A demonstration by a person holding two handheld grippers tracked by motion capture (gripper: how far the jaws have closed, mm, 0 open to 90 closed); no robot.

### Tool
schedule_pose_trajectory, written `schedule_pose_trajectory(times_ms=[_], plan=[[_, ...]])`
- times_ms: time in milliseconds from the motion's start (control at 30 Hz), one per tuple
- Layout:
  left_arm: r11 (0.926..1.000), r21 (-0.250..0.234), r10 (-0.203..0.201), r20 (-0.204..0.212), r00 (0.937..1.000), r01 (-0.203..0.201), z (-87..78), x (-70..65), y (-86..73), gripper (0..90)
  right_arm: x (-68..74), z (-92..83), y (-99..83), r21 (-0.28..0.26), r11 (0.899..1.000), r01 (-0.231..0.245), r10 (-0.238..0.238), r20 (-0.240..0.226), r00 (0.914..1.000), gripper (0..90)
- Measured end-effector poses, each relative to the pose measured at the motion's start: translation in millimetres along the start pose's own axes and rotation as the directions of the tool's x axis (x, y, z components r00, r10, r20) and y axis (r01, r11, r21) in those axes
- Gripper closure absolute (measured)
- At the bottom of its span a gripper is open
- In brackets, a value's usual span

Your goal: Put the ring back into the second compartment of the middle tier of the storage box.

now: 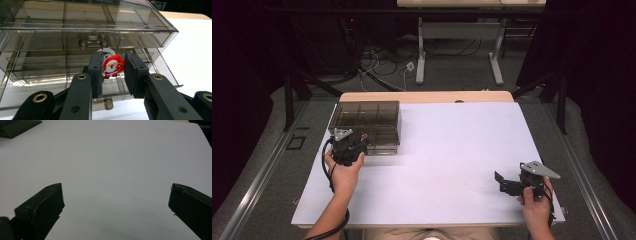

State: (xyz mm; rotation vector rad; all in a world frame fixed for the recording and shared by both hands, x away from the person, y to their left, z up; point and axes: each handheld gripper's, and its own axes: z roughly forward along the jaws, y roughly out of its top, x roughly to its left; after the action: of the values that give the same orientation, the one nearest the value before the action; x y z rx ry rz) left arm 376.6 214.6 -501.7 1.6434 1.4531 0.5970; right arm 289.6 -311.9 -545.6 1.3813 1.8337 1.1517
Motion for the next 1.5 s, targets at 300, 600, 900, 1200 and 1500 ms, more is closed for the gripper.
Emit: schedule_pose_trajectory(times_ms=[300, 600, 900, 1200, 1500], plan=[[1.0000, 0.005, -0.006, -0.007, 1.0000, 0.006, 6.6, 5.1, -4.7, 68.1, 0.8, 0.6, -0.5, 0.004, 1.000, -0.004, 0.004, -0.001, 1.0000, 0.0], [0.9998, 0.018, 0.000, -0.024, 0.9997, 0.001, 11.5, 7.3, -7.7, 68.1, 0.8, 0.9, -1.1, -0.005, 1.000, -0.010, 0.010, 0.000, 1.0000, 0.0], [0.9998, 0.020, -0.001, -0.040, 0.9992, 0.002, 14.3, 11.6, -9.5, 68.0, 1.5, 1.0, -1.6, -0.005, 1.000, -0.013, 0.013, 0.000, 0.9999, 0.0], [0.9997, 0.023, -0.010, -0.045, 0.9990, 0.011, 15.2, 13.0, -10.4, 67.6, 0.7, 0.1, -1.3, 0.007, 1.000, -0.008, 0.008, -0.002, 1.0000, 0.0], [0.9998, 0.002, -0.019, -0.042, 0.9989, 0.019, 14.2, 14.1, -10.3, 58.7, 1.1, 1.0, -1.5, -0.009, 1.000, -0.009, 0.009, -0.001, 1.0000, 0.0]])
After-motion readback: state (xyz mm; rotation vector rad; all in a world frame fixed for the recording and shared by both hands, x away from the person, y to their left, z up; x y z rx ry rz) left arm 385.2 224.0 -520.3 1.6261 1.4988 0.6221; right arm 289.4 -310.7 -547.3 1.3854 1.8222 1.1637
